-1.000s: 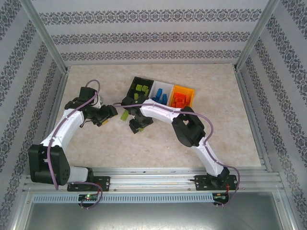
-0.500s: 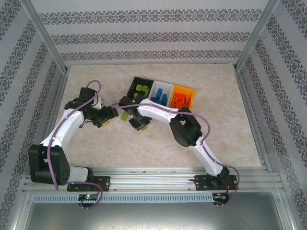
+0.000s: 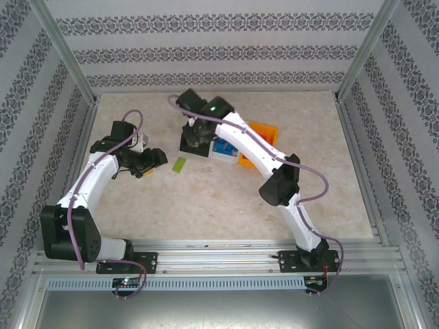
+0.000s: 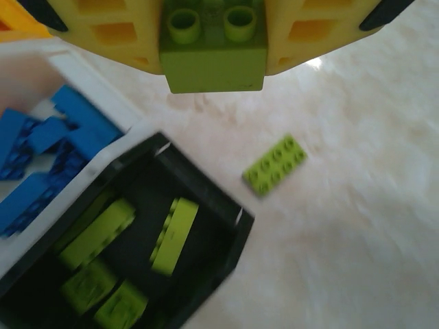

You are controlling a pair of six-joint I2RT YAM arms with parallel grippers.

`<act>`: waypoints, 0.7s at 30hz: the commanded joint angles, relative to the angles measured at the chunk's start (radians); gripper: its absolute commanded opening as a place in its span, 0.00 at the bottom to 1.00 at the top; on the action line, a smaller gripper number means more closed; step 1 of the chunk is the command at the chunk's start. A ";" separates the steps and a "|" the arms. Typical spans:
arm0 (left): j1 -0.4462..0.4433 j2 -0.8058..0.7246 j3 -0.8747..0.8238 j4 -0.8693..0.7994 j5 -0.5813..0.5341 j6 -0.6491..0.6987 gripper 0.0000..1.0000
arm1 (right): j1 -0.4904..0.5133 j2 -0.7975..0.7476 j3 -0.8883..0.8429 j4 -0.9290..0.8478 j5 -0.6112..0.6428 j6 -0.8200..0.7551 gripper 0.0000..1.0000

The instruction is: Sort the legos into containers by color

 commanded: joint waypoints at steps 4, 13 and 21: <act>0.010 -0.018 0.015 -0.077 -0.013 0.066 0.67 | -0.125 0.117 0.069 0.053 -0.124 0.097 0.31; 0.010 -0.019 0.005 -0.102 -0.013 0.070 0.68 | -0.202 0.203 0.075 0.188 -0.244 0.190 0.32; 0.010 -0.033 -0.025 -0.095 -0.017 0.056 0.68 | -0.205 0.233 0.076 0.213 -0.285 0.214 0.58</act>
